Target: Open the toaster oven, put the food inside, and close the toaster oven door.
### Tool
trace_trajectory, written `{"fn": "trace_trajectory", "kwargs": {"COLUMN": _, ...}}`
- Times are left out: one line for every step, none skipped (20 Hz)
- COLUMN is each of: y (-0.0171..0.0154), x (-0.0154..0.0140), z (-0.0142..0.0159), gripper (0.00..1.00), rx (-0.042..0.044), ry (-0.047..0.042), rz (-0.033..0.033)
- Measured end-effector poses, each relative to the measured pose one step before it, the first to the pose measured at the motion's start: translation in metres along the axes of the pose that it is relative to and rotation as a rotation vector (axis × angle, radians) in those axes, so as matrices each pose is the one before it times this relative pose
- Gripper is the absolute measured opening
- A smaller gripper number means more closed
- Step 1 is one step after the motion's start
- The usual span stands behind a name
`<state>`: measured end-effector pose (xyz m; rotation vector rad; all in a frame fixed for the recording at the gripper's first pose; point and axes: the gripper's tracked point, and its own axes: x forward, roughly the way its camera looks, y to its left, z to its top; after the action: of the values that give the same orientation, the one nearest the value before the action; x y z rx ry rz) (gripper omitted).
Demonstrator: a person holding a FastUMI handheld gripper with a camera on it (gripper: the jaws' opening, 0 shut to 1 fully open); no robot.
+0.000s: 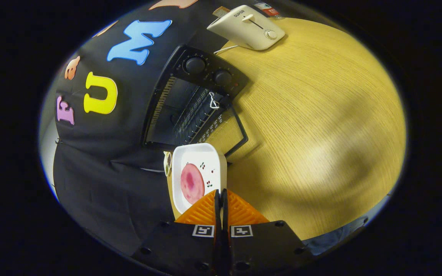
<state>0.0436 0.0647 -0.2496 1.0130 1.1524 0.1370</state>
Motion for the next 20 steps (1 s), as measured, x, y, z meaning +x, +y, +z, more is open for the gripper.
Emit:
{"fn": "trace_trajectory", "kwargs": {"y": 0.00385, "x": 0.0029, "z": 0.00257, "gripper": 0.02, "rx": 0.00676, "ry": -0.01987, "rz": -0.00129}}
{"fn": "trace_trajectory", "kwargs": {"y": 0.00411, "x": 0.00412, "z": 0.00359, "gripper": 0.02, "rx": 0.00459, "ry": -0.01843, "rz": -0.00329}}
{"fn": "trace_trajectory", "kwargs": {"y": 0.00404, "x": 0.00334, "z": 0.00294, "gripper": 0.02, "rx": 0.00789, "ry": -0.01701, "rz": -0.00106}}
{"fn": "trace_trajectory", "kwargs": {"y": 0.00423, "x": 0.004, "z": 0.00258, "gripper": 0.02, "rx": 0.01211, "ry": -0.01275, "rz": 0.0004}}
{"fn": "trace_trajectory", "kwargs": {"y": 0.00397, "x": 0.00399, "z": 0.00284, "gripper": 0.02, "rx": 0.01907, "ry": -0.01771, "rz": 0.00181}}
{"fn": "trace_trajectory", "kwargs": {"y": 0.00347, "x": 0.00424, "z": 0.00277, "gripper": 0.02, "rx": 0.02251, "ry": -0.01791, "rz": -0.00019}}
{"fn": "trace_trajectory", "kwargs": {"y": 0.00369, "x": 0.00465, "z": 0.00304, "gripper": 0.02, "rx": 0.0241, "ry": -0.02042, "rz": 0.00183}}
{"fn": "trace_trajectory", "kwargs": {"y": 0.00444, "x": 0.00597, "z": 0.00312, "gripper": 0.02, "rx": 0.02387, "ry": -0.01974, "rz": 0.00279}}
{"fn": "trace_trajectory", "kwargs": {"y": 0.00469, "x": 0.00491, "z": 0.00157, "gripper": 0.02, "rx": 0.02301, "ry": -0.01613, "rz": 0.00547}}
{"fn": "trace_trajectory", "kwargs": {"y": 0.00432, "x": 0.00613, "z": 0.00166, "gripper": 0.02, "rx": 0.02226, "ry": -0.01269, "rz": 0.00498}}
{"fn": "trace_trajectory", "kwargs": {"y": 0.0033, "x": 0.00561, "z": 0.00077, "gripper": 0.02, "rx": 0.01914, "ry": -0.0105, "rz": 0.00364}}
{"fn": "trace_trajectory", "kwargs": {"y": 0.0039, "x": 0.00657, "z": 0.00127, "gripper": 0.02, "rx": 0.01987, "ry": -0.01287, "rz": 0.0015}}
{"fn": "trace_trajectory", "kwargs": {"y": 0.00326, "x": 0.00636, "z": 0.00147, "gripper": 0.02, "rx": 0.01828, "ry": -0.01516, "rz": -0.00013}}
{"fn": "trace_trajectory", "kwargs": {"y": 0.0021, "x": 0.00545, "z": -0.00009, "gripper": 0.02, "rx": 0.01761, "ry": -0.01326, "rz": 0.00036}}
{"fn": "trace_trajectory", "kwargs": {"y": 0.00286, "x": 0.00626, "z": 0.00017, "gripper": 0.02, "rx": 0.01942, "ry": -0.01412, "rz": 0.00054}}
{"fn": "trace_trajectory", "kwargs": {"y": 0.00267, "x": 0.00638, "z": 0.00046, "gripper": 0.02, "rx": 0.02119, "ry": -0.01415, "rz": 0.00296}}
{"fn": "trace_trajectory", "kwargs": {"y": 0.00261, "x": 0.00645, "z": 0.00124, "gripper": 0.02, "rx": 0.01506, "ry": -0.01621, "rz": -0.00094}}
{"fn": "trace_trajectory", "kwargs": {"y": 0.00286, "x": 0.00558, "z": 0.00184, "gripper": 0.02, "rx": 0.0088, "ry": -0.0257, "rz": 0.00089}}
{"fn": "trace_trajectory", "kwargs": {"y": 0.00226, "x": 0.00615, "z": 0.00167, "gripper": 0.02, "rx": 0.00667, "ry": -0.02483, "rz": 0.00023}}
{"fn": "trace_trajectory", "kwargs": {"y": 0.00284, "x": 0.00586, "z": 0.00196, "gripper": 0.02, "rx": 0.00971, "ry": -0.02016, "rz": 0.00389}}
